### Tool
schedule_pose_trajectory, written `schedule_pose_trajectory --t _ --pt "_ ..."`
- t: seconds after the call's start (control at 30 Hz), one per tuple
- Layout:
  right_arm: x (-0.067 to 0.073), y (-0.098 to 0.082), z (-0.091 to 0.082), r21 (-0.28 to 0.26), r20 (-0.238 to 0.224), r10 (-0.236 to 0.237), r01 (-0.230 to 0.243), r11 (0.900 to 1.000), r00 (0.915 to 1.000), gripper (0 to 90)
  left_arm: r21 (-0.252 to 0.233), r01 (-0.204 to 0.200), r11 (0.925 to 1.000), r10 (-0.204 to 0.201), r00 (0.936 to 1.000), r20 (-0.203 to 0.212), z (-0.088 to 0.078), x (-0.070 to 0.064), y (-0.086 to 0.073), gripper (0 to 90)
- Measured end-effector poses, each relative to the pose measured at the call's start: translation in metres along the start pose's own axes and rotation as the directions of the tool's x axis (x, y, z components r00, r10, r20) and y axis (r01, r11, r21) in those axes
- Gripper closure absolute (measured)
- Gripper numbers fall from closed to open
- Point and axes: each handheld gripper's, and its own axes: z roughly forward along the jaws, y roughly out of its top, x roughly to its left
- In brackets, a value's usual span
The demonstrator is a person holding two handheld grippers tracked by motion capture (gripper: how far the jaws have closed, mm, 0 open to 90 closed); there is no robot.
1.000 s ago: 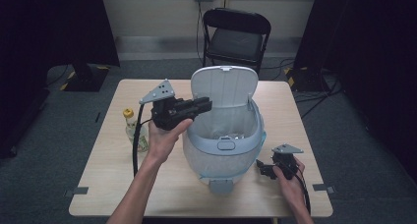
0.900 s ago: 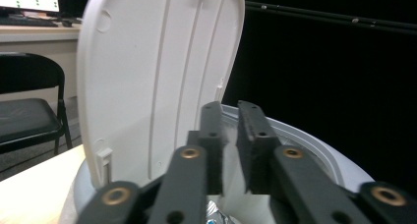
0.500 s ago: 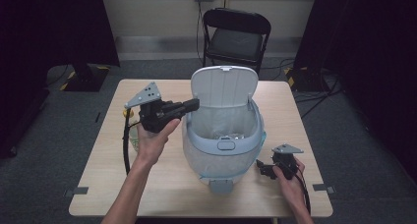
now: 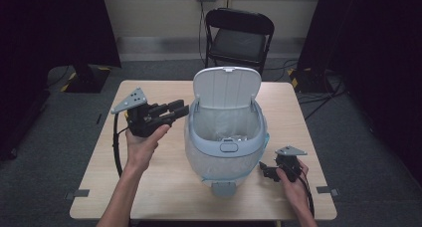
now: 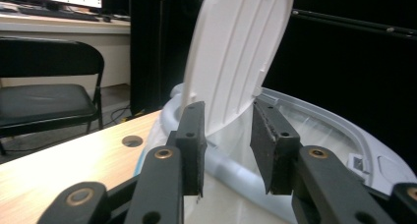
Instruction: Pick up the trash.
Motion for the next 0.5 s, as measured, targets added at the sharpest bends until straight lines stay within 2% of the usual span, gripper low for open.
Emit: schedule_pose_trajectory --t 0.1,0.2,0.33,0.5 --pt "0.0 0.0 0.0 0.0 0.0 0.0 0.0 1.0 1.0 17.3 -0.006 0.006 1.0 -0.006 0.9999 -0.01 -0.004 0.003 -0.001 66.9" --pt "0.0 0.0 0.0 0.0 0.0 0.0 0.0 1.0 1.0 17.3 0.001 -0.012 0.9999 0.012 0.9996 -0.025 -0.01 0.006 -0.003 74.5" --pt "0.0 0.0 0.0 0.0 0.0 0.0 0.0 1.0 1.0 17.3 0.008 -0.014 0.9999 0.014 0.9988 -0.046 -0.019 0.01 -0.006 84.8" --pt "0.0 0.0 0.0 0.0 0.0 0.0 0.0 1.0 1.0 17.3 0.006 0.0 1.0 0.001 0.9961 -0.088 -0.035 0.021 -0.008 83.1"
